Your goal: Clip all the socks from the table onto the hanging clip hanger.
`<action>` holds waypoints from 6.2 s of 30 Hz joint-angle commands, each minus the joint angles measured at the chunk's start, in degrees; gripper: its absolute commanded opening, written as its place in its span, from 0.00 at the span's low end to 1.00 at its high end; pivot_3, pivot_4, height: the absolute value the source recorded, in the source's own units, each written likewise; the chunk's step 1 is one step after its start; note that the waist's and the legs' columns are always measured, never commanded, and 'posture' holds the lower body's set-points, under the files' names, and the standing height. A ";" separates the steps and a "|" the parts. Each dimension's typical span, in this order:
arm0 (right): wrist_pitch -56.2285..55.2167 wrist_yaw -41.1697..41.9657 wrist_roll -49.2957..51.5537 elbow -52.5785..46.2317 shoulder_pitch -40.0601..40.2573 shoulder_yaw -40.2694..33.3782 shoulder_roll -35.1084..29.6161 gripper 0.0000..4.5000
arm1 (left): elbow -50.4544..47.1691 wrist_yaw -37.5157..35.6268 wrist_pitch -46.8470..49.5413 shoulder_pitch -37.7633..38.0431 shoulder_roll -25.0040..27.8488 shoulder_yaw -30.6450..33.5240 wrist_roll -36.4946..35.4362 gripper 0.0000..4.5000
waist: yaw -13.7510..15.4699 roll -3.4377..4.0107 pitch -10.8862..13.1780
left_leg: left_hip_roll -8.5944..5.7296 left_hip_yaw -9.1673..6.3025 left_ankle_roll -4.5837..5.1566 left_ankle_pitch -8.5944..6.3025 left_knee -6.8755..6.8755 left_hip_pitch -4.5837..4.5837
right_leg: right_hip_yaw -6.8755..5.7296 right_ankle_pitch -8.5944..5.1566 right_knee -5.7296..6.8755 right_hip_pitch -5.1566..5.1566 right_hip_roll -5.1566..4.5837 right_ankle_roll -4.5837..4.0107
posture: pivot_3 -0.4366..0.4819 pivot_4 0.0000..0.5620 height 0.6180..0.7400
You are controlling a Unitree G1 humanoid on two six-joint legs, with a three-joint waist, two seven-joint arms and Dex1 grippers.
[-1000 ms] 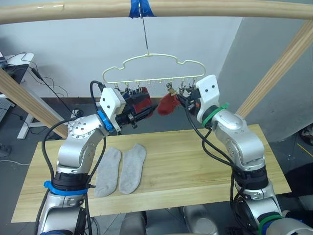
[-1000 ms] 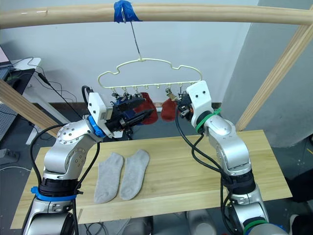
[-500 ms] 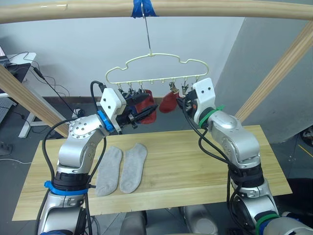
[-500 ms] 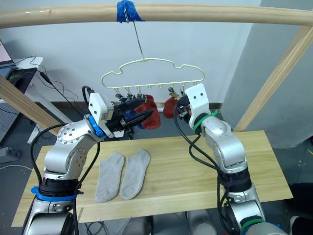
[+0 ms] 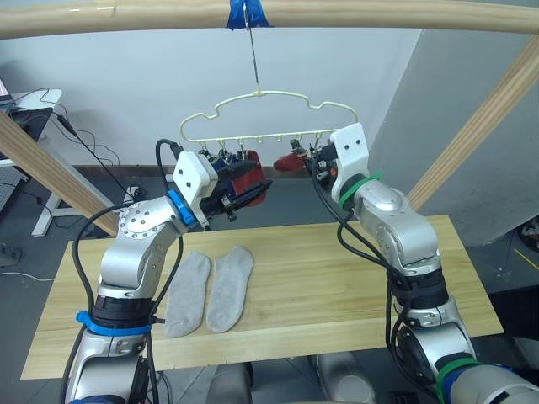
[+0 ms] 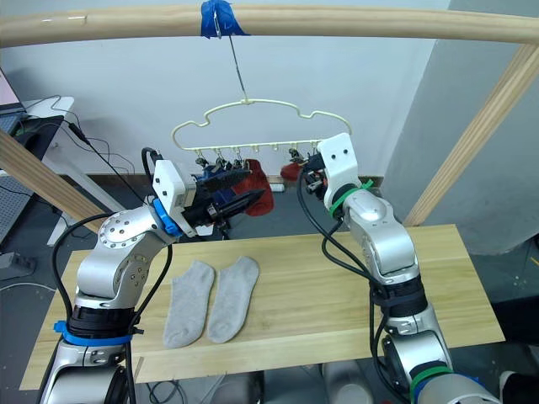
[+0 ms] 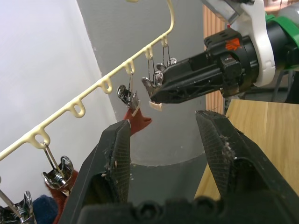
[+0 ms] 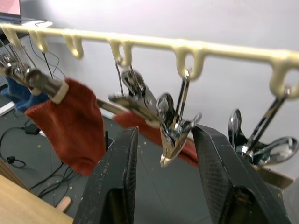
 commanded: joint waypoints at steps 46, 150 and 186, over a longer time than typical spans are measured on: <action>-9.25 -0.19 -0.63 7.10 -4.62 -0.13 2.36 0.00 | -2.29 3.82 -2.24 5.26 -0.88 0.50 3.95 0.55 | -0.01 0.01 0.00 | 0.00 0.00 0.00 0.00 -0.01 0.01 | 0.01 0.01 0.01 -0.01 -0.01 -0.01 | 0.31 0.41 0.91; -3.87 2.43 1.14 3.07 -4.46 0.04 2.27 0.00 | 29.27 16.73 -30.97 -8.42 -16.86 -9.37 24.28 0.00 | -1.46 0.02 0.02 | -0.03 0.04 0.00 0.00 -0.01 -0.02 | 0.00 0.01 0.05 -0.04 -0.06 -0.02 | 0.24 0.39 0.91; 10.86 9.67 13.11 -20.53 3.03 -3.00 -7.53 0.69 | 26.78 13.35 -27.06 -7.65 -17.77 -8.60 19.76 0.82 | -1.48 0.02 0.02 | -0.04 0.02 -0.01 0.00 0.00 -0.03 | -0.01 0.00 0.05 -0.02 -0.06 0.00 | 0.22 0.38 0.91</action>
